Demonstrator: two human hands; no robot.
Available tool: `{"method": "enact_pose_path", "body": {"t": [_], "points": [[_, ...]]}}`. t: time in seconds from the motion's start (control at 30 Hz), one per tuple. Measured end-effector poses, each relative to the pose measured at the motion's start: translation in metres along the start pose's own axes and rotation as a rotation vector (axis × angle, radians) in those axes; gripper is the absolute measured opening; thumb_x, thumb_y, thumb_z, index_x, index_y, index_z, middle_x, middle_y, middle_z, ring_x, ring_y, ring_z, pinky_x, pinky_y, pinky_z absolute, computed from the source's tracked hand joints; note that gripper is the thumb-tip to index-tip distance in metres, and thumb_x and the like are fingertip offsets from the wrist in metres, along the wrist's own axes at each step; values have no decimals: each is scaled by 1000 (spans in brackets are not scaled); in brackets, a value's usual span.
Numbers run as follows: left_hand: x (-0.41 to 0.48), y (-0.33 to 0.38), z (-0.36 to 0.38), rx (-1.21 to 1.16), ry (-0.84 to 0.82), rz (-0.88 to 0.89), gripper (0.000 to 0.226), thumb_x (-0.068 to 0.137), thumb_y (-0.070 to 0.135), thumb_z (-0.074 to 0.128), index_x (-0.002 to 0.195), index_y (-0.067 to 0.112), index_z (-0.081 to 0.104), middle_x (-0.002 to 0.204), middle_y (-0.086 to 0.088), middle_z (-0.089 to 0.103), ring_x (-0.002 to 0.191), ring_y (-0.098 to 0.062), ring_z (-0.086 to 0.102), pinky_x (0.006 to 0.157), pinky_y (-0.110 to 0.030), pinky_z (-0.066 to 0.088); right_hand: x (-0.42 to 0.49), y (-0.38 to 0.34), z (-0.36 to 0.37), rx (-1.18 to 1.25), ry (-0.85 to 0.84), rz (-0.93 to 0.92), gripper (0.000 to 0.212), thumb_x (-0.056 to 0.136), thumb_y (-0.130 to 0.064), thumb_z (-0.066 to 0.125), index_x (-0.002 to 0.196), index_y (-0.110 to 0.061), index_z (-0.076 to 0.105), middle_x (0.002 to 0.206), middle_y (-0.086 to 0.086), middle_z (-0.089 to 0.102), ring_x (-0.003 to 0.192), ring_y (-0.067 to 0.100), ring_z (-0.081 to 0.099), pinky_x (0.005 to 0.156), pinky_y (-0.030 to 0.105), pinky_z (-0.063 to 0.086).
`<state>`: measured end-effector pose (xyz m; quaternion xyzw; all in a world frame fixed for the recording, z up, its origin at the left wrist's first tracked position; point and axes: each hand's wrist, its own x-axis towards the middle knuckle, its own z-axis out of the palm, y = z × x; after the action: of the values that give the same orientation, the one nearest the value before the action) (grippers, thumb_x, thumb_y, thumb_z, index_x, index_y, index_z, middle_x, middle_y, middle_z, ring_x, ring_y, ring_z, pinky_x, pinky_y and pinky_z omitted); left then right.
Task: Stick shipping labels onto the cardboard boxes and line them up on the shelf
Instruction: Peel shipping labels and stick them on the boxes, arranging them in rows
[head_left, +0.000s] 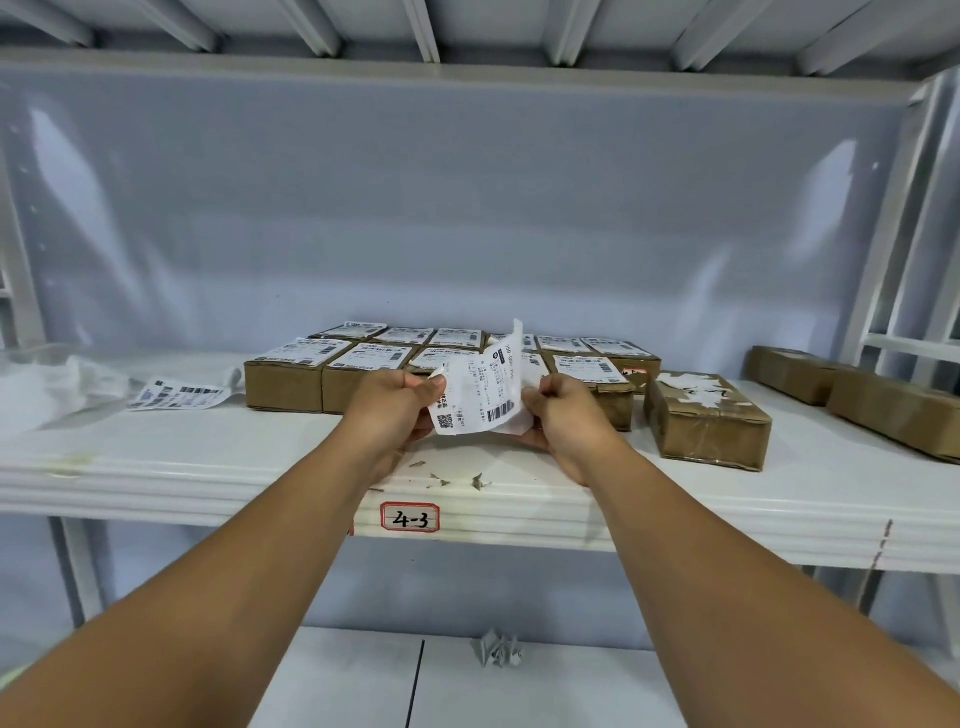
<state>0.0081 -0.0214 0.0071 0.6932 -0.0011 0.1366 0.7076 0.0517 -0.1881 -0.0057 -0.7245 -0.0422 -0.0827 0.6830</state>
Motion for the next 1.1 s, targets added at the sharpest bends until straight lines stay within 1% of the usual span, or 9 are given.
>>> {"method": "enact_pose_path", "body": {"t": [0.07,0.2,0.33,0.43,0.57,0.7,0.8,0.97,1.1], "points": [[-1,-2,-6,16,3,-14,24,91,17,60,70,11,50,77,-16,68,51,-20,56,37,-18,37,0,1,0,-17,0,8,19,96,-12,51,78,-16,47,91,16,67,94,34,64,93,59,47],[-2,-2,-18,44,-17,-27,25,90,18,62,69,9,51,80,-22,69,68,-31,58,61,-35,39,-1,1,3,-70,-26,-1,20,95,-14,53,77,-17,48,96,19,68,102,39,63,92,61,46],[-2,1,-23,49,-30,-37,21,90,18,63,74,8,53,91,-29,68,76,-36,58,71,-43,42,-2,0,2,-104,-9,-60,23,96,-15,53,75,-19,45,71,6,58,74,28,61,84,58,49],[1,1,-28,36,-14,-40,17,90,16,62,78,7,53,76,-18,70,68,-29,62,63,-37,48,-3,0,1,-130,8,-91,24,96,-17,52,74,-19,44,65,3,58,68,25,60,81,53,51],[3,-1,-37,25,-7,-36,23,91,13,60,71,7,50,79,-18,67,67,-29,62,56,-32,51,-5,-1,0,-184,-5,-95,26,97,-16,51,73,-18,43,64,5,57,63,23,58,61,40,48],[6,-1,-45,51,-5,-30,25,90,12,61,69,7,49,78,-16,67,70,-28,62,71,-40,51,-7,-3,0,-156,-35,-69,24,97,-15,52,74,-17,45,77,8,58,82,33,64,83,58,52],[7,0,-51,59,-4,-37,25,90,12,61,69,8,48,81,-16,68,74,-29,64,81,-45,52,-9,-4,1,-143,-47,-55,23,97,-14,50,75,-16,44,83,9,58,89,35,64,86,60,50],[12,-1,-57,43,9,-56,23,89,11,62,70,8,49,79,-14,68,73,-29,64,75,-41,52,-5,-2,1,-149,-38,-51,22,97,-15,50,75,-17,45,88,11,58,94,37,63,88,59,49],[14,-1,-71,99,24,-24,25,89,13,61,68,11,49,61,-3,69,62,-22,62,59,-29,46,0,1,-1,-148,-17,-35,23,96,-17,51,74,-18,47,81,9,56,82,30,59,89,61,48]]}}
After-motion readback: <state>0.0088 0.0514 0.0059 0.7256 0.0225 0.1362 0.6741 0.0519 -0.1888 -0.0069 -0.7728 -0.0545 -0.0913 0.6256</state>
